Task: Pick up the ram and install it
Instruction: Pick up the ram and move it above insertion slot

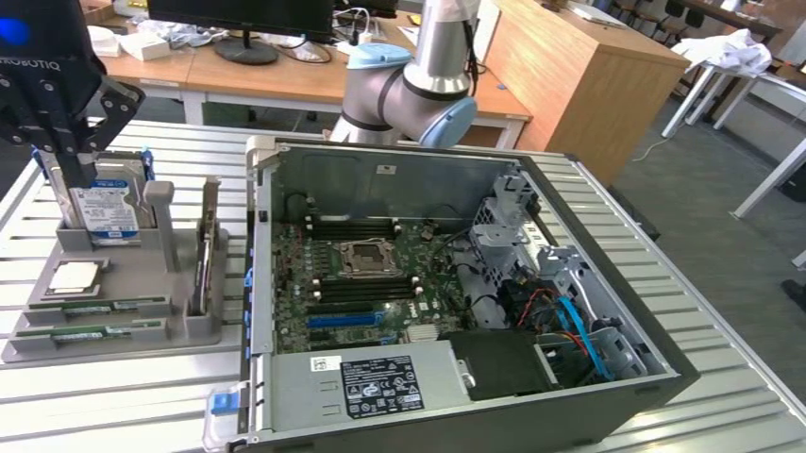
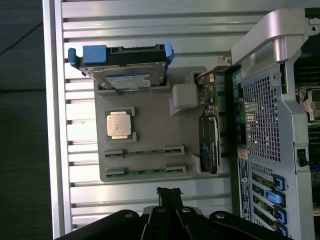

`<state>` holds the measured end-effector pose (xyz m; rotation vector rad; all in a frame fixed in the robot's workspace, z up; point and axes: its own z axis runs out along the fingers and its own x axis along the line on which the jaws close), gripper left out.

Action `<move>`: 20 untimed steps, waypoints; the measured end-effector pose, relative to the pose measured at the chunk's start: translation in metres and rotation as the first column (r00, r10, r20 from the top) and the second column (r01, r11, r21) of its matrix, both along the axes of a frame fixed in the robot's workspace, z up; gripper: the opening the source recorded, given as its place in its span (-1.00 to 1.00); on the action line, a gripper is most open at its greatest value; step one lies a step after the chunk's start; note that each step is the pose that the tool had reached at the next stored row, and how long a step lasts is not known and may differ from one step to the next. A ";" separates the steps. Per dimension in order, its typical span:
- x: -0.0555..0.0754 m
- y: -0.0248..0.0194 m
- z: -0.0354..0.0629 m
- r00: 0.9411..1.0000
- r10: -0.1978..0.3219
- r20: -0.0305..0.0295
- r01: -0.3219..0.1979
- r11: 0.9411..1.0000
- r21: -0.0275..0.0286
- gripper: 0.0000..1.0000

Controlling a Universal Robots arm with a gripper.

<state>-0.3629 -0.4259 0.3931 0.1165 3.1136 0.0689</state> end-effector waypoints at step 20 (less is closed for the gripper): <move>0.000 0.0000 -0.0001 0.994 0.111 0.000 -0.111 0.994 -0.001 -0.80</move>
